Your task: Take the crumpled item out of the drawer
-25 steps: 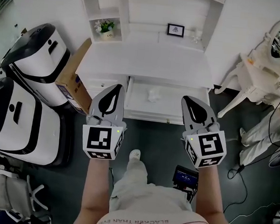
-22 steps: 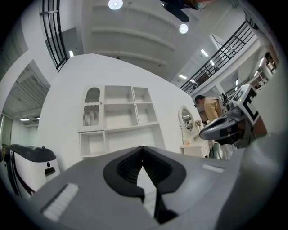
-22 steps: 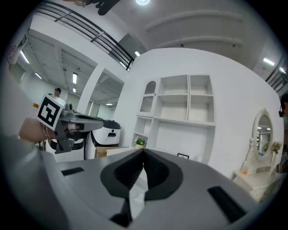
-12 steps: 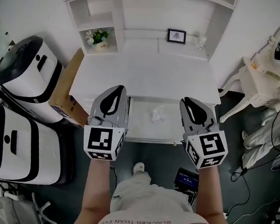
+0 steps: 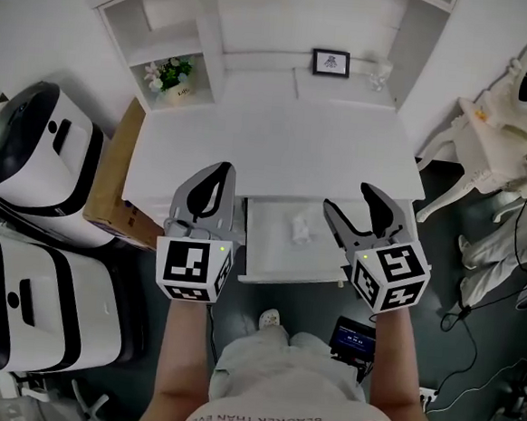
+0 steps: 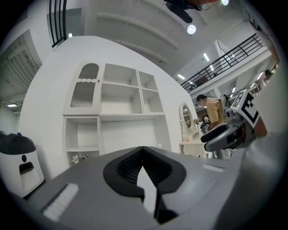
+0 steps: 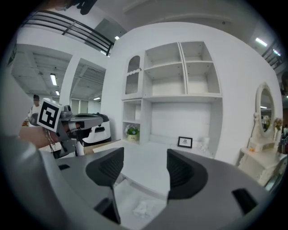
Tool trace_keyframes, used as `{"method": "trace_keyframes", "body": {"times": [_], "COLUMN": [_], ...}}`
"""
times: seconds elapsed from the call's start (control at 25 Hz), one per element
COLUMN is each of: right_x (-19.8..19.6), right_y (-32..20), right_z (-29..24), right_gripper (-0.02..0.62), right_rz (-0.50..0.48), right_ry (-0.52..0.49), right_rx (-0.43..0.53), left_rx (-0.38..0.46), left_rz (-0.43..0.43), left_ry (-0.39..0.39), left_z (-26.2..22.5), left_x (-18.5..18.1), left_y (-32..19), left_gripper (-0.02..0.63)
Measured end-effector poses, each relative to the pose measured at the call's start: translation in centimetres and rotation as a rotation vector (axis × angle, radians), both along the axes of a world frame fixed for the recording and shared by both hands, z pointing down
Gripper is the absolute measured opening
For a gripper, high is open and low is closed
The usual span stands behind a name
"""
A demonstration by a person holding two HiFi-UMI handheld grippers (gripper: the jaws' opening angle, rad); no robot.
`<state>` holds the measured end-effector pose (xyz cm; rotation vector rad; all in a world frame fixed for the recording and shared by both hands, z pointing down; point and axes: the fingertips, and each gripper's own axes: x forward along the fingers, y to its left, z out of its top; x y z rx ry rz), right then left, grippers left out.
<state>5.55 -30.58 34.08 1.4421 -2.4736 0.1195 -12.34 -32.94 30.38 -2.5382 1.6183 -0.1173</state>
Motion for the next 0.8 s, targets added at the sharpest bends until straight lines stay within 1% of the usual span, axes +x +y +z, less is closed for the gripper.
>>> {"method": "trace_keyframes", "body": {"times": [0.32,0.56,0.8], "right_x": [0.8,1.7,2.1], "right_y": [-1.0,-1.7,-2.0], "right_z": [1.9,5.1,9.9], "right_gripper": [0.275,0.275,0.273], "right_rz": [0.021,0.010,-0.025], "right_ry": [0.027,0.043,0.061], "right_rx": [-0.049,-0.151,-0.281], "left_rx": [-0.040,-0.086,-0.144], "left_rz": [0.009,-0.009,-0.013], "left_ry": [0.012,0.020,0.018], "left_z": [1.7,3.2,5.3], "left_x": [0.1,0.6,1.4], "left_y": [-0.6,-0.9,-1.3], "left_gripper": [0.011,0.011,0.011]}}
